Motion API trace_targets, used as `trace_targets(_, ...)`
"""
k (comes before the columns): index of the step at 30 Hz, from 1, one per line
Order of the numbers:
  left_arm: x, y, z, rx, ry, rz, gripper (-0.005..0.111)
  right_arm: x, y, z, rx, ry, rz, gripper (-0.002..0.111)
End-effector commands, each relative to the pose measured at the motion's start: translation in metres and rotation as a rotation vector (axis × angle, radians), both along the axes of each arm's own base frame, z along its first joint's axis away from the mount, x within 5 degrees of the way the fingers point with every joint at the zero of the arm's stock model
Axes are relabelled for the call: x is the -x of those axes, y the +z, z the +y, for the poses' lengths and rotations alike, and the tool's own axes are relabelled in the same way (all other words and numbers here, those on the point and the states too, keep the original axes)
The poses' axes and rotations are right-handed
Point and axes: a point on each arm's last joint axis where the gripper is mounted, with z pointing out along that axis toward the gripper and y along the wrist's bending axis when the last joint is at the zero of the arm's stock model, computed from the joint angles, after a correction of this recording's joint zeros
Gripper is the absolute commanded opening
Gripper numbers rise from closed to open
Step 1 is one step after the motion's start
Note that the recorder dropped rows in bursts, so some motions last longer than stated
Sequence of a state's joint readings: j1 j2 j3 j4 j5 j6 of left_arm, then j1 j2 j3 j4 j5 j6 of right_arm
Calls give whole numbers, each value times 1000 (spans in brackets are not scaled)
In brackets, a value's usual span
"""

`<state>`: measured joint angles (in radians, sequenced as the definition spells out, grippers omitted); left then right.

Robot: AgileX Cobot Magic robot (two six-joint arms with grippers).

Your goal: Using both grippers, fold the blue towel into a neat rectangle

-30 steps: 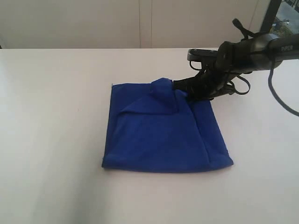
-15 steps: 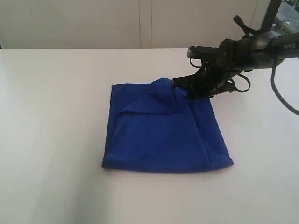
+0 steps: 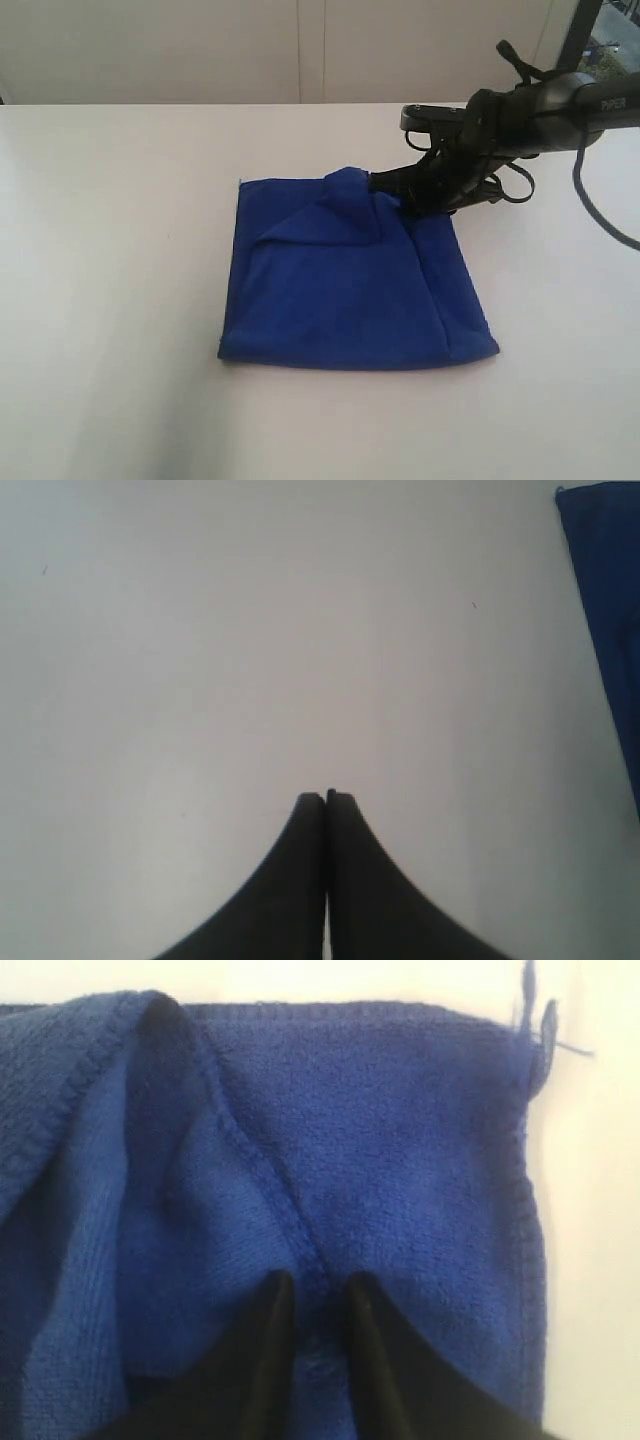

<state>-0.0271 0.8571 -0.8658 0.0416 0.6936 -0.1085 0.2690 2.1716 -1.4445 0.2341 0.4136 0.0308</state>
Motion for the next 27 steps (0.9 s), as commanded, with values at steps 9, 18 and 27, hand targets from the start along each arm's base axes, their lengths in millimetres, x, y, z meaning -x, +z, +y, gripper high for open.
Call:
trace_targets(9,2,2,-1,5,-6,-5,0,-1,11,0,-6,-1,-35,0)
trace_targets(18,2,2,-1,5,-6,-5,0,-1,17,-1,-9,-3,-53,0)
trace_targets(27,2,2,-1,5,-6,-5,0,6,83,-2,-44,4,-194,0)
